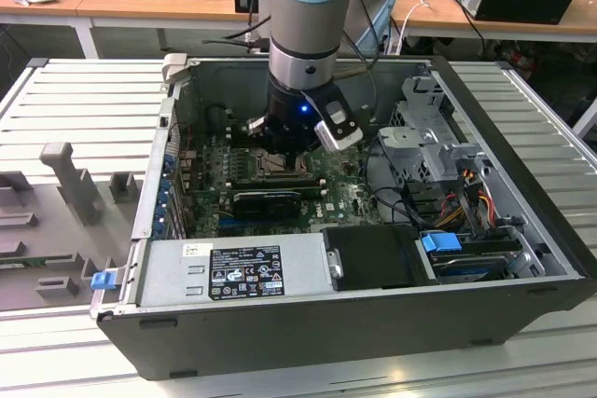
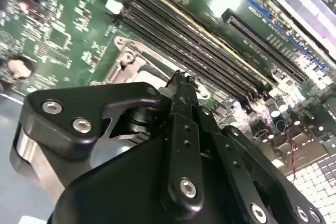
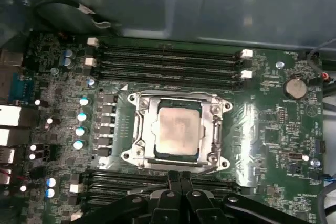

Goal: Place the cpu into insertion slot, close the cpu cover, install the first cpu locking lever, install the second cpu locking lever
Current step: 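Install the second cpu locking lever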

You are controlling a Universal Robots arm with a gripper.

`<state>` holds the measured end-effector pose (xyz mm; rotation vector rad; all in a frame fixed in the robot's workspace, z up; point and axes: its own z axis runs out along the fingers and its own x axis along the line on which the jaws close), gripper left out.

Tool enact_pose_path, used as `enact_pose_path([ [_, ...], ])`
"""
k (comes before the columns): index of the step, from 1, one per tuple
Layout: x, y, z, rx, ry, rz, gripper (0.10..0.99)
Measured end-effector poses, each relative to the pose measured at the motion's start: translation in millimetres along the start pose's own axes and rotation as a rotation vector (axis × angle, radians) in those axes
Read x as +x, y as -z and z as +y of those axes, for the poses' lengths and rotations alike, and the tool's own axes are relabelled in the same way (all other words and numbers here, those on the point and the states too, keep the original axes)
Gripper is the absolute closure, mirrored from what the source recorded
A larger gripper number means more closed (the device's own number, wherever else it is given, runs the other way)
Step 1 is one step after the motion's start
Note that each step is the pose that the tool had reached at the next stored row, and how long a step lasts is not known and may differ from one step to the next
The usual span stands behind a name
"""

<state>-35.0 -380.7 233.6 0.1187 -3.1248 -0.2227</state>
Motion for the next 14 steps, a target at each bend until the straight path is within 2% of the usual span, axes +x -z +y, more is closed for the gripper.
enact_pose_path([
  [1,7.6,-8.9,-1.1,-0.002,0.008,0.0011,0.980],
  [4,9.2,-16.1,-2.1,-0.003,0.011,0.0013,0.980],
  [5,11.2,-16.7,-2.7,-0.021,0.013,0.0003,0.980],
  [6,12.5,-16.8,-4.8,-0.045,0.014,-0.0016,0.980],
  [8,14.1,-16.9,-8.0,-0.055,0.015,-0.0024,0.980],
  [10,17.2,-17.0,-12.9,-0.060,0.018,-0.0022,0.980],
  [14,23.4,-18.2,-15.7,-0.075,0.035,-0.0006,0.980],
])
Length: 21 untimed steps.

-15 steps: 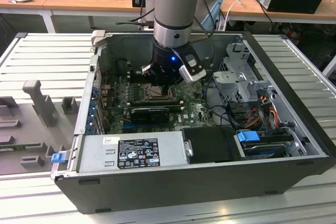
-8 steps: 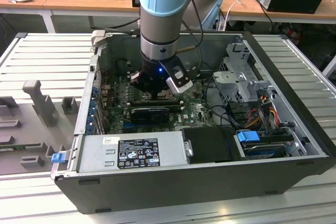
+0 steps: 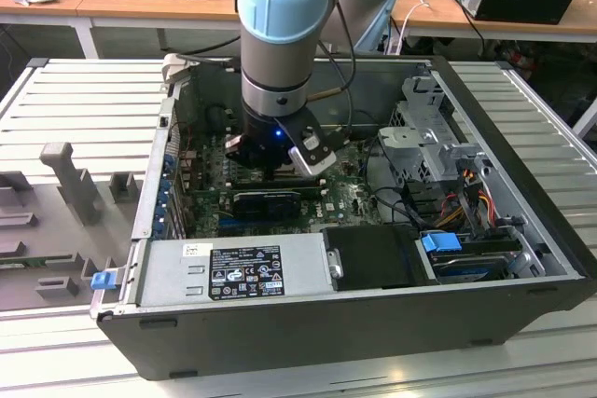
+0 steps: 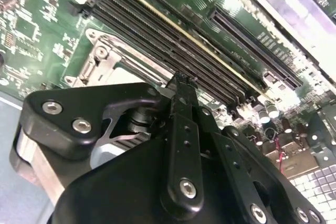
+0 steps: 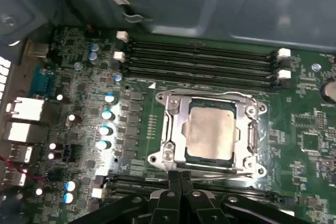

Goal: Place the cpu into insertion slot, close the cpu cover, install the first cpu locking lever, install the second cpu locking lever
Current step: 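Install the second cpu locking lever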

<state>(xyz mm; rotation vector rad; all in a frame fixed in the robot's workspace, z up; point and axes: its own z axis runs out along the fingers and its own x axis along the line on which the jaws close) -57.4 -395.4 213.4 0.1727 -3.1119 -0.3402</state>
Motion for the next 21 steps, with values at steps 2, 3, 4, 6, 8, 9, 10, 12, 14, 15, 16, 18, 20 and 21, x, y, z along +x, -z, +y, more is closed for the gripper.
enact_pose_path([
  [2,3.0,-0.8,-0.6,-0.010,0.007,0.0005,0.980],
  [3,4.5,-1.4,-1.1,-0.014,0.010,0.0006,0.980],
  [4,6.7,-2.5,-2.0,-0.024,0.014,0.0006,0.980],
  [6,9.5,-4.2,-3.6,-0.042,0.020,-0.0002,0.980],
  [8,11.2,-5.7,-5.1,-0.055,0.025,-0.0009,0.980],
  [9,12.2,-6.1,-6.2,-0.066,0.027,-0.0016,0.980],
  [10,12.8,-6.4,-7.0,-0.076,0.029,-0.0026,0.980],
  [12,13.6,-7.1,-9.5,-0.095,0.031,-0.0044,0.980],
  [14,13.9,-8.7,-11.9,-0.108,0.033,-0.0055,0.980],
  [15,14.0,-10.2,-13.1,-0.113,0.034,-0.0060,0.980],
  [16,14.5,-10.7,-13.5,-0.119,0.035,-0.0066,0.980],
  [18,15.9,-11.5,-14.3,-0.130,0.037,-0.0074,0.980],
  [20,16.5,-13.0,-15.0,-0.134,0.038,-0.0076,0.980],
  [21,16.9,-13.8,-15.5,-0.134,0.039,-0.0071,0.980],
])
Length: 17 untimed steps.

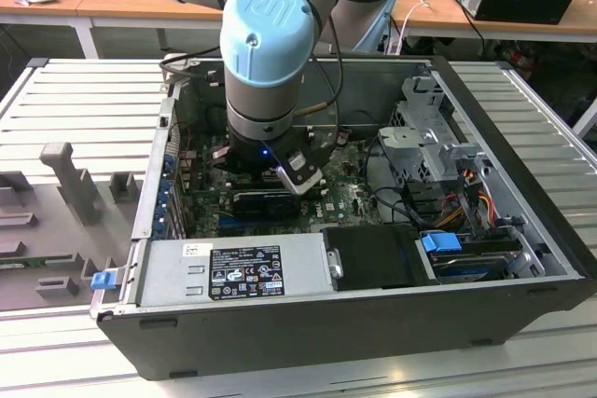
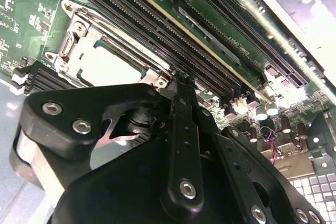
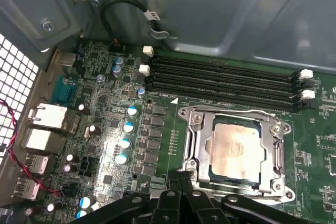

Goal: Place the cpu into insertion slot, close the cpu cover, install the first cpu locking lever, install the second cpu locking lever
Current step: 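Install the second cpu locking lever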

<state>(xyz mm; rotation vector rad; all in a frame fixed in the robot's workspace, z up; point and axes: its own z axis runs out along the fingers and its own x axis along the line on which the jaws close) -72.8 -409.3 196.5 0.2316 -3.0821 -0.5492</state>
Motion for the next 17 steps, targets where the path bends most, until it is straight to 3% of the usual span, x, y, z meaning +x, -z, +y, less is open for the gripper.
enact_pose_path([
  [5,0.8,-3.8,-0.5,-0.006,0.002,-0.0003,0.980],
  [17,2.1,-3.3,1.9,-0.007,0.002,-0.0004,0.980],
])
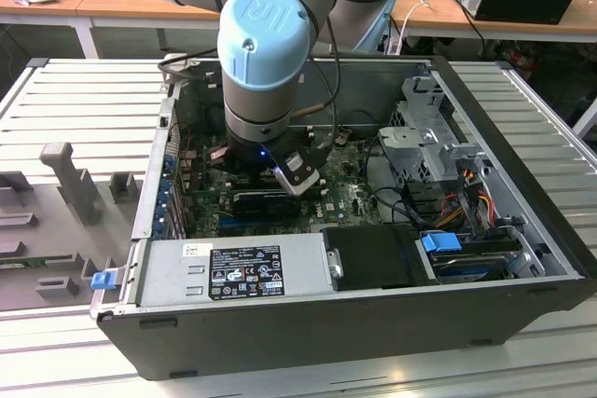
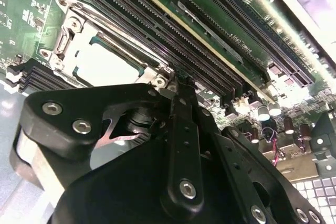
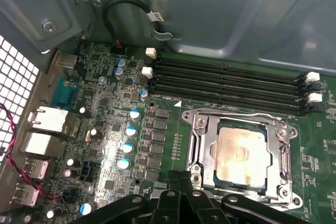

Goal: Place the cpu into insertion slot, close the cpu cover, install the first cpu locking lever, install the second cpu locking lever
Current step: 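Install the second cpu locking lever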

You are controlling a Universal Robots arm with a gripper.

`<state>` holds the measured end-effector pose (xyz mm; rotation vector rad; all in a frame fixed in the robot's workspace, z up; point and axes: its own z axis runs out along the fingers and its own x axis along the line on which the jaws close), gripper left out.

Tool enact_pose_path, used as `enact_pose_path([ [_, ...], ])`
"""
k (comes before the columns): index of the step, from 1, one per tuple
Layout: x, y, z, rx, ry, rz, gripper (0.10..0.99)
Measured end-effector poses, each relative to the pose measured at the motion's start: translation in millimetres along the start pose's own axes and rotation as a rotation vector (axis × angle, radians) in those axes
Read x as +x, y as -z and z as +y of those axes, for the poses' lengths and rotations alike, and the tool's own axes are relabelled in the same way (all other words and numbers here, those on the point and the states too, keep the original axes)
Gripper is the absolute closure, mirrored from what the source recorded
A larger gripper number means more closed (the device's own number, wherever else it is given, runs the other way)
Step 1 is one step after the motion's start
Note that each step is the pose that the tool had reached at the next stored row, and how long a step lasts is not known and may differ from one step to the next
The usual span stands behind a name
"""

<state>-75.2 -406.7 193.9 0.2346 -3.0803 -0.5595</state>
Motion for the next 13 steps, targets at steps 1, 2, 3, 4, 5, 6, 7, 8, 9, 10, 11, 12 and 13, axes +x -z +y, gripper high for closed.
enact_pose_path([
  [1,-0.1,1.4,0.6,0.000,0.000,-0.0003,0.980],
  [2,-0.1,3.6,1.4,0.000,0.000,0.0000,0.980],
  [3,-0.2,6.5,2.4,0.000,0.000,0.0000,0.980],
  [4,-0.2,9.2,3.4,0.000,0.000,0.0000,0.980],
  [5,-0.4,15.4,5.8,0.000,0.000,0.0000,0.980],
  [6,-0.6,21.6,8.2,0.000,0.000,0.0000,0.980],
  [7,-0.8,26.8,10.2,0.000,0.000,0.0000,0.980],
  [8,-0.9,31.3,11.9,0.000,0.000,0.0001,0.980],
  [9,-0.9,35.0,13.2,0.000,0.000,0.0001,0.980],
  [10,-1.0,36.9,13.9,0.000,0.000,0.0000,0.980],
  [11,-1.0,38.3,14.4,0.000,0.000,0.0001,0.980],
  [12,-1.1,39.0,14.7,0.000,0.000,-0.0001,0.980],
  [13,-1.1,39.1,14.8,0.000,0.000,-0.0002,0.980],
])
